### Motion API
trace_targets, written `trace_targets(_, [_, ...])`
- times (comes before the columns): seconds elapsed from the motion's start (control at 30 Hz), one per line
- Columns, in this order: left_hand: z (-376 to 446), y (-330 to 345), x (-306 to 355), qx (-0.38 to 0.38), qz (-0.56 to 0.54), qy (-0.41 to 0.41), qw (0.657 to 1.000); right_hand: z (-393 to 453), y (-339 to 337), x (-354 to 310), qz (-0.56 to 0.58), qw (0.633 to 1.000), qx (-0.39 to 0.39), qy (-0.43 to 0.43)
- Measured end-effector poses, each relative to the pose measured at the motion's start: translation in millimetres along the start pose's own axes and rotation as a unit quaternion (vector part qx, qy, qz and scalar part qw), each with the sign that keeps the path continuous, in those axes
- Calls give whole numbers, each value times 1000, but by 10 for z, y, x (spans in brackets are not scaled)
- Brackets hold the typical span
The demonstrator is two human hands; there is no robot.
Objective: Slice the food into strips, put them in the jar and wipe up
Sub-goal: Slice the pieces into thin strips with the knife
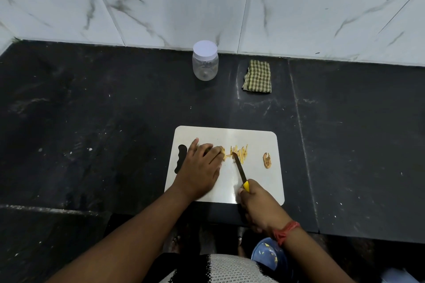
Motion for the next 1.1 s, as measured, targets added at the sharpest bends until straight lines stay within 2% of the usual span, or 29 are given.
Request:
trace_targets(0.07, [-1,0,3,3,1,3,1000,43,-37,-43,-71,996,33,-29])
trace_targets(0.2, [0,-1,-1,10,0,3,1000,83,-30,-199,-157,985,42,-59])
trace_targets(0.57, [3,-4,-19,-2,-9,-18,1000,-3,-4,-71,-257,962,36,-81])
trace_targets(0.83, [7,-12,-17,2,-18,-16,1000,119,-19,-147,-251,965,37,-74])
trace_targets(1.1, [4,-20,-15,4,-17,-15,1000,208,-5,-187,-142,987,65,-33])
Point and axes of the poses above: each hand's wrist, its own z-axis towards the middle knuckle, its own y-axis out of the palm, x = y × z, the point moved 4 cm from there along z, towards the middle knuckle
